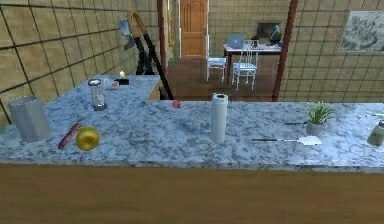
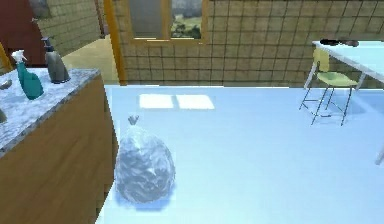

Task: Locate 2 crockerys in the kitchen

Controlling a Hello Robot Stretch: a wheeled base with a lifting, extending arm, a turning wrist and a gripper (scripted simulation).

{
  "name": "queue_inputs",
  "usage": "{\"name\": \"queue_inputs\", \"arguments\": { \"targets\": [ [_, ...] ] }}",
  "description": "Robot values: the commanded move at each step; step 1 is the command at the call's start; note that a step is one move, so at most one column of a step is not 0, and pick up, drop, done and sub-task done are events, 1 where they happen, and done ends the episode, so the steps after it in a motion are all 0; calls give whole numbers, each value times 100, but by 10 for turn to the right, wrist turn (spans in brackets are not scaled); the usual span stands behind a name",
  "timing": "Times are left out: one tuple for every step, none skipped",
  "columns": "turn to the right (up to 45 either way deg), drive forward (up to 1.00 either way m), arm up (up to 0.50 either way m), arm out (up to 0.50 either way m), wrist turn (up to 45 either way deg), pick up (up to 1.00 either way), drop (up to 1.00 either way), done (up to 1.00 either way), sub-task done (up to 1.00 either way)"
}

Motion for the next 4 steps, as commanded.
{"name": "queue_inputs", "arguments": {
  "targets": [
    [30, 0, 0, 0, 0, 0, 0, 0, 0],
    [0, 5, 0, 0, 0, 0, 0, 0, 0],
    [-450, 0, 0, 0, 0, 0, 0, 0, 0],
    [0, 0, 0, 0, 0, 0, 0, 0, 100]
  ]
}}
